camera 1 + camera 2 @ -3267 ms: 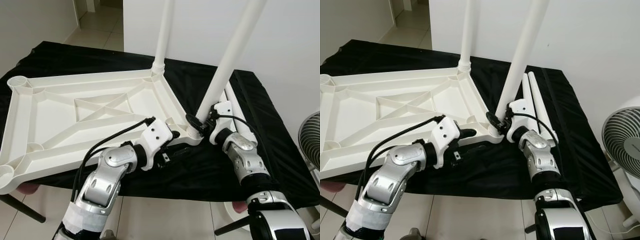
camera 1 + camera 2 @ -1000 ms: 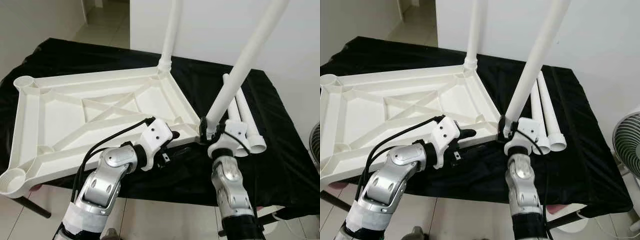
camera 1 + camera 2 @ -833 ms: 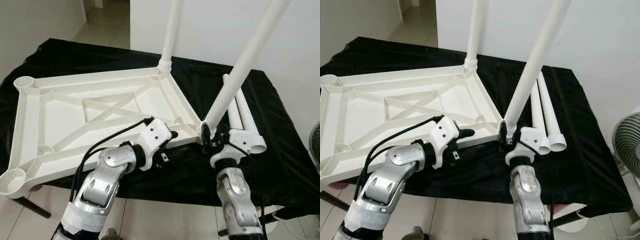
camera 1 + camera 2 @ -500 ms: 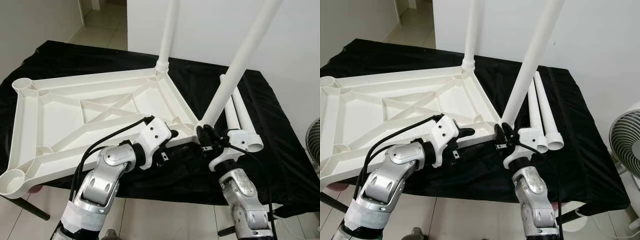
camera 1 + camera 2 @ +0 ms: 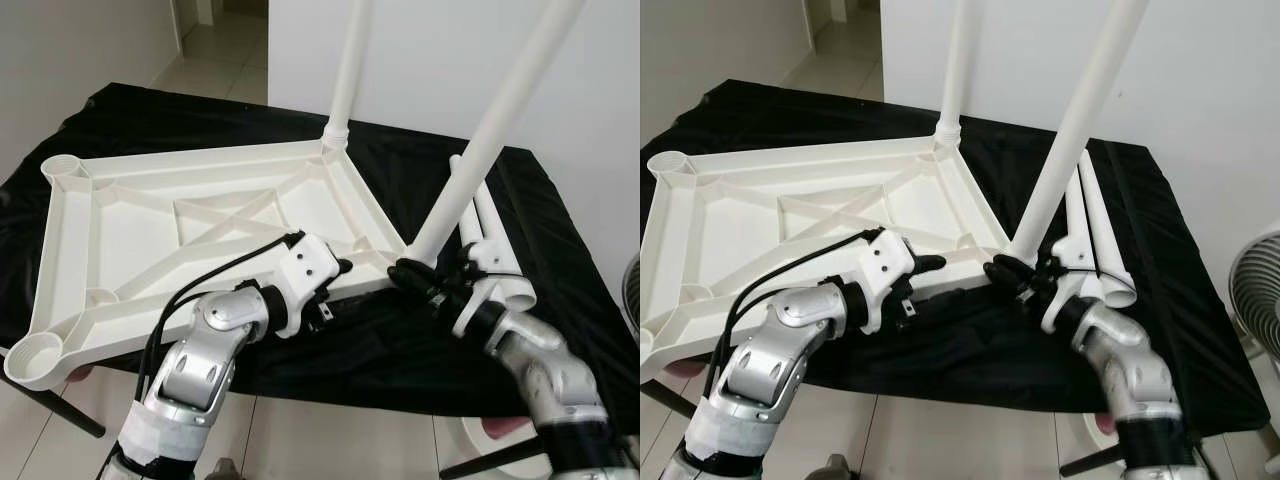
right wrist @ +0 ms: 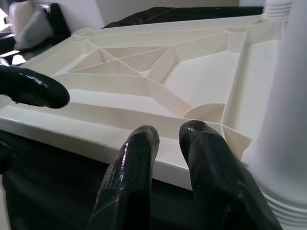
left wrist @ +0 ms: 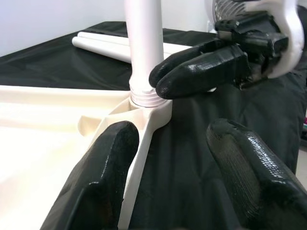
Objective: Building children table
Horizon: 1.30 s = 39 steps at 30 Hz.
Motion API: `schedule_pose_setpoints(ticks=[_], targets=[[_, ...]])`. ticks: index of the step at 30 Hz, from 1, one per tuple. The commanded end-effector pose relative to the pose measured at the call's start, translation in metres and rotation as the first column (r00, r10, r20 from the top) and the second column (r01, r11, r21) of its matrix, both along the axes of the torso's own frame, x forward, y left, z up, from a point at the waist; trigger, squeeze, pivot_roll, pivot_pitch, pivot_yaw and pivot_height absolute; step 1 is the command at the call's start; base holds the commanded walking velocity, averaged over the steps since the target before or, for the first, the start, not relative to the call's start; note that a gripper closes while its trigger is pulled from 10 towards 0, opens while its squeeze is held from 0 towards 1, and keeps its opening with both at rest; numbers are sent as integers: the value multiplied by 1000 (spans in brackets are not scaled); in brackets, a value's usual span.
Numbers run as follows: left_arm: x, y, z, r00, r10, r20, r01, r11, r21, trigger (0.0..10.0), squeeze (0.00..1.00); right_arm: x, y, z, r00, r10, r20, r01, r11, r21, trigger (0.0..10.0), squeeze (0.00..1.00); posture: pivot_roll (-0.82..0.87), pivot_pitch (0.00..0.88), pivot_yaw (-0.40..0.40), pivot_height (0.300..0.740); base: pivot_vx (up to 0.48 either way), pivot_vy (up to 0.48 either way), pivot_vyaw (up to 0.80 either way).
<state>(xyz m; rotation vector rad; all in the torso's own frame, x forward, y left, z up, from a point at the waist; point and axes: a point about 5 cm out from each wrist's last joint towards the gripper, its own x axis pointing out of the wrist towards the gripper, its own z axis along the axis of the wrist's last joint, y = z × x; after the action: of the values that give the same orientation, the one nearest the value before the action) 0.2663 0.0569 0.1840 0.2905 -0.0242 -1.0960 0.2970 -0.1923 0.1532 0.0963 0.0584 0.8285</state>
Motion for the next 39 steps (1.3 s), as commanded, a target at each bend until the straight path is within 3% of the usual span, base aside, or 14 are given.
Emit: schedule_pose_setpoints(ticks=[1, 11, 18, 26, 30, 33, 36, 39], targets=[[1, 0, 1, 997, 72, 20, -72, 997, -9, 10000, 0, 1, -6, -1, 1000, 7, -24, -7, 1000, 15, 10000, 0, 174, 48, -89, 740, 0, 0, 0], [0, 2, 1, 997, 75, 17, -74, 997, -5, 10000, 0, 17, -32, 11, 982, 157, -102, -157, 988, 4, 10000, 0, 173, 71, -88, 740, 0, 0, 0], [-1, 2, -1, 997, 77, 12, -77, 997, 11, 10000, 0, 36, -38, 16, 995, 73, -74, -72, 997, 15, 10000, 0, 175, 81, -88, 740, 0, 0, 0], [7, 4, -10, 988, 157, 3, -156, 985, 74, 10000, 0, 53, -33, 21, 999, -48, -23, 51, 991, 120, 10000, 0, 175, 87, -85, 740, 0, 0, 0], [13, 5, -13, 977, 214, -9, -213, 973, 95, 10000, 0, 64, -32, 26, 955, -277, 106, 257, 951, 171, 10000, 0, 171, 87, -81, 740, 0, 0, 0], [15, 5, -14, 973, 229, -9, -227, 969, 101, 10000, 0, 64, -30, 28, 930, -332, 160, 303, 936, 178, 10000, 0, 170, 87, -78, 740, 0, 0, 0], [20, 7, -14, 962, 272, -14, -269, 957, 107, 10000, 0, 64, -24, 28, 843, -472, 259, 455, 881, 127, 10000, 0, 168, 86, -74, 740, 0, 0, 0], [22, 9, -14, 957, 291, -14, -288, 952, 106, 10000, 0, 60, -15, 28, 819, -464, 338, 461, 882, 96, 10000, 0, 168, 87, -71, 740, 0, 0, 0]])
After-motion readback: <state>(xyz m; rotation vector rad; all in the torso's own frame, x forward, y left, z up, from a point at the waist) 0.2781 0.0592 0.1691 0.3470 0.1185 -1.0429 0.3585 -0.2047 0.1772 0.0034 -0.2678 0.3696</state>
